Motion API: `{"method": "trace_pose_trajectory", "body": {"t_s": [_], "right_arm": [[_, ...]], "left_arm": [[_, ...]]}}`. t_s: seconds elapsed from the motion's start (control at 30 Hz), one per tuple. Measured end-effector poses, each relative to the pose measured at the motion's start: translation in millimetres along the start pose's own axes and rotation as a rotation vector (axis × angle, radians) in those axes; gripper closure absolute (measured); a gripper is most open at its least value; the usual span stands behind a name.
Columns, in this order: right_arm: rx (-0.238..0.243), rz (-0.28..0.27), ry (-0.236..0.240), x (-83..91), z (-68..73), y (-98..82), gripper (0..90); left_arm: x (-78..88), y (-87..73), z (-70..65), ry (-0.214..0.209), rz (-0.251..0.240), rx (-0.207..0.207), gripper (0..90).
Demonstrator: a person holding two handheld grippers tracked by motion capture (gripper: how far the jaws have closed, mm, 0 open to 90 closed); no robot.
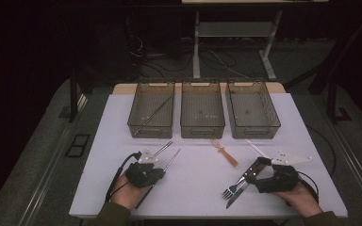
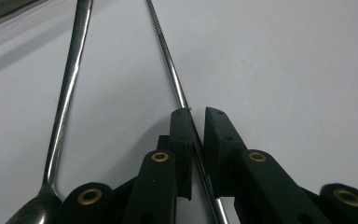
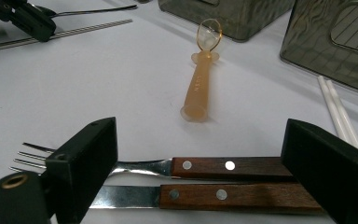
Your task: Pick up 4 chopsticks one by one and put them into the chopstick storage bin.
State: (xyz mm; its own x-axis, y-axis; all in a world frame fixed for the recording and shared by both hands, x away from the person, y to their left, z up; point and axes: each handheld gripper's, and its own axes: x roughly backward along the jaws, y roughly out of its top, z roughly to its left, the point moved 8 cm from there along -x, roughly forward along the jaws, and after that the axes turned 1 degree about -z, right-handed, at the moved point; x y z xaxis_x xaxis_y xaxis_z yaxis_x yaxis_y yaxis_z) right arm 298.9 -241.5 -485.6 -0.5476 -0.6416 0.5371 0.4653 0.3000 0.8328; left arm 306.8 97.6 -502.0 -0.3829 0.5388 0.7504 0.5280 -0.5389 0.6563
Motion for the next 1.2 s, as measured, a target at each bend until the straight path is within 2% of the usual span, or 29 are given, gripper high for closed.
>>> {"method": "trace_pose_trajectory", "body": {"t_s": [0.13,0.3,0.67,0.77,0.9,1.03,1.2], "right_arm": [[-0.001,0.000,-0.001,0.1,-0.2,0.0,10.8],[-0.002,0.001,0.001,0.0,0.2,-0.1,10.7],[-0.002,0.002,0.002,-0.3,0.2,-0.2,10.7],[-0.003,0.003,0.002,-0.4,0.3,-0.3,10.8],[-0.002,0.002,0.001,-0.2,0.0,-0.3,10.7],[-0.001,0.003,0.001,-0.3,-0.3,-0.6,10.8],[0.002,0.004,0.002,-1.0,0.6,-0.4,10.7]], "left_arm": [[0.1,0.5,-0.4,0.005,0.012,-0.014,82.1],[-0.5,1.9,-1.4,-0.001,0.016,-0.005,83.0],[-6.6,8.6,-16.2,-0.048,0.016,-0.080,85.0],[-8.4,9.0,-19.9,-0.062,0.016,-0.088,85.0],[-8.9,6.8,-19.5,-0.077,-0.003,-0.050,82.9],[-9.3,6.1,-19.2,-0.081,-0.015,-0.032,83.0],[-8.9,7.5,-19.3,-0.073,-0.003,-0.052,85.0]]}}
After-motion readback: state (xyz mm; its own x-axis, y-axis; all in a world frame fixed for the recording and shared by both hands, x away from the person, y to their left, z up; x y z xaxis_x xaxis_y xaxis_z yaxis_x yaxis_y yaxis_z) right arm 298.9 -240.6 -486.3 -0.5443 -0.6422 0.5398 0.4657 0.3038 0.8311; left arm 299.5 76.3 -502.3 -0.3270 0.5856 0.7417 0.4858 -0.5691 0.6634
